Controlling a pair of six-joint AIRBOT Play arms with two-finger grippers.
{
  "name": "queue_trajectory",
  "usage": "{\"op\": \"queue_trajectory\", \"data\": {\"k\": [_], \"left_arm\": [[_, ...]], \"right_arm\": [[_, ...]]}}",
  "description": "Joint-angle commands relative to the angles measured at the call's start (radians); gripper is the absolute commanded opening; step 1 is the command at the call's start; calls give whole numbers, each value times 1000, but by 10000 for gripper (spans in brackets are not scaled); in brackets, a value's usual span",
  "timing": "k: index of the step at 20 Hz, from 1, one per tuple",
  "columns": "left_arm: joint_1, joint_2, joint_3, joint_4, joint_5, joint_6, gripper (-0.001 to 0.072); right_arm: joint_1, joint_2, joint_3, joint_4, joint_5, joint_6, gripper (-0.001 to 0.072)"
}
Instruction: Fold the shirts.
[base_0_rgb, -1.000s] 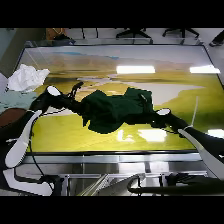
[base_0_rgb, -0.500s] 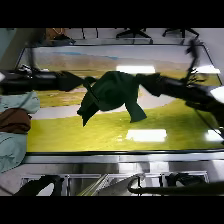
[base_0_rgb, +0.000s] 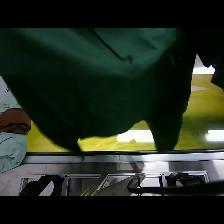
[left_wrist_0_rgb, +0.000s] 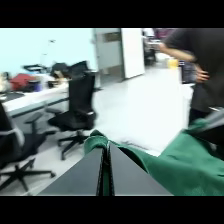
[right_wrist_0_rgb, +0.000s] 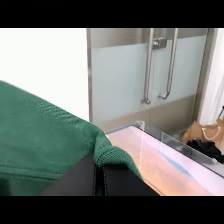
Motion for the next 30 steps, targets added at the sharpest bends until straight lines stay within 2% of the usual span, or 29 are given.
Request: {"op": "queue_trajectory", "data": {"k": [1,4,6,9,11,13,14,15,16,17,18,19,23,25,26,27,30], "left_arm": [[19,-117,-22,-30,-19,-2,11],[-84,-311,-186,-35,33,116,12],[-146,-491,-229,-35,81,147,11],[-175,-782,-153,-36,124,137,12],[-171,-958,-23,-36,97,103,12],[-159,-1055,34,-39,105,93,17],[-155,-1069,22,-40,116,76,77],[-141,-1072,-4,-44,125,74,370],[-125,-1068,-32,-51,120,72,585],[-106,-1062,-45,-64,92,60,620],[-76,-1055,-47,-91,34,36,620],[-44,-1041,-47,-116,-32,2,619],[117,-953,-49,-106,-412,-148,591],[162,-910,-58,15,-568,-236,590],[172,-872,-97,101,-602,-256,590],[177,-822,-163,177,-605,-265,591],[203,-661,-437,307,-563,-265,590]], "right_arm": [[0,-91,23,-153,25,88,20],[0,-256,-29,-275,26,128,20],[-1,-403,-77,-351,13,156,20],[-6,-636,-95,-486,-31,212,19],[-20,-771,-95,-501,-103,231,20],[-30,-864,-95,-494,-159,232,21],[-35,-895,-95,-494,-167,232,21],[-40,-914,-95,-494,-167,231,22],[-47,-917,-95,-494,-166,232,29],[-60,-909,-93,-494,-162,236,108],[-81,-888,-93,-495,-152,253,316],[-110,-861,-93,-495,-120,268,369],[-327,-781,-93,-498,116,309,369],[-431,-786,-99,-498,219,304,379],[-467,-793,-106,-498,263,294,436],[-494,-801,-120,-499,300,285,537],[-515,-837,-174,-502,360,225,523]]}}
